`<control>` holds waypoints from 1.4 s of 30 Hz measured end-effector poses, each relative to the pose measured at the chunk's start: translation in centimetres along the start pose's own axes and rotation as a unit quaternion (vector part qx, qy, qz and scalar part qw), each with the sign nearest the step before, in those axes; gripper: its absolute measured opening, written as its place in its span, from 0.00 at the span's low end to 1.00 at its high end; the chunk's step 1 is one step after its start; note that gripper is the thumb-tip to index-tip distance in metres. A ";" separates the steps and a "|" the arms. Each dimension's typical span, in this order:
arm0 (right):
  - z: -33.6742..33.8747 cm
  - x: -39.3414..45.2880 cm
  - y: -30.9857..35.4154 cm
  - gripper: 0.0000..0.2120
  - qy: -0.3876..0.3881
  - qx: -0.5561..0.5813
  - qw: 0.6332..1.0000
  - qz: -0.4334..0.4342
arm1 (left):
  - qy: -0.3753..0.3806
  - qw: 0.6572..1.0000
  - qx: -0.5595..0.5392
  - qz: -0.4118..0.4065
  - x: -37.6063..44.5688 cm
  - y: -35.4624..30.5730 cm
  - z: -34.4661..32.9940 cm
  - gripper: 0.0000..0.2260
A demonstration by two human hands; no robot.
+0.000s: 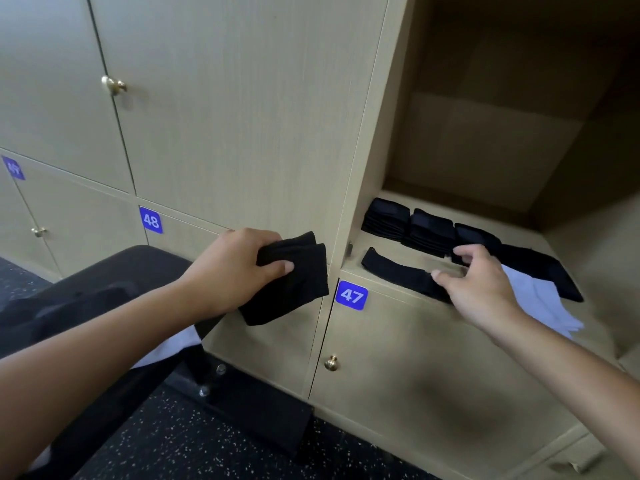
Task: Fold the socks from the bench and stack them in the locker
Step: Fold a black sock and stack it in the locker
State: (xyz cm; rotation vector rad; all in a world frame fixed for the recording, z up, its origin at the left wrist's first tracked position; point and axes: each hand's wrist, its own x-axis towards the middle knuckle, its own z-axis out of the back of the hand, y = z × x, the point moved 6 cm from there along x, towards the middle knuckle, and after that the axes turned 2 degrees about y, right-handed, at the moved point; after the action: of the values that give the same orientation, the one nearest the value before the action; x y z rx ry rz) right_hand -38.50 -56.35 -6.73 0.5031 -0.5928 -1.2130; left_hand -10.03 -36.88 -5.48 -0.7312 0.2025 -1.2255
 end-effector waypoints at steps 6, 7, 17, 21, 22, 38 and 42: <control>-2.7 -3.6 2.1 0.24 0.125 -0.185 0.953 0.207 | 0.005 1.000 0.009 0.000 0.2 0.0 -0.4 0.09; -3.3 -4.0 1.9 0.27 0.142 -0.206 0.946 0.208 | 0.006 1.000 0.010 0.000 0.2 0.0 -0.5 0.09; -7.4 -2.6 3.3 0.34 0.155 -0.285 0.936 0.139 | 0.024 1.000 0.019 -0.003 0.1 -0.4 -1.5 0.08; -8.9 -1.6 4.4 0.33 0.160 -0.313 0.931 0.101 | 0.024 1.000 0.015 0.001 0.2 0.0 -1.5 0.09; -9.2 -1.4 4.6 0.33 0.160 -0.321 0.929 0.096 | 0.024 1.000 0.016 0.002 0.2 0.2 -1.5 0.09; -4.8 -4.8 10.4 0.15 0.057 0.150 0.967 0.197 | 0.097 0.975 -0.200 -0.011 0.5 0.1 -2.8 0.10; -4.8 -6.8 10.8 0.07 0.123 0.141 0.956 0.227 | 0.131 0.962 -0.238 -0.012 0.3 -0.4 -4.2 0.09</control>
State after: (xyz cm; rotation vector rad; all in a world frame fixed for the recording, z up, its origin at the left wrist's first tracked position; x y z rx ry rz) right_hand -29.22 -46.63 -4.32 0.7027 -0.6285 -0.6196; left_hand -12.39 -38.85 -8.35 -0.9843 0.7273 -1.3096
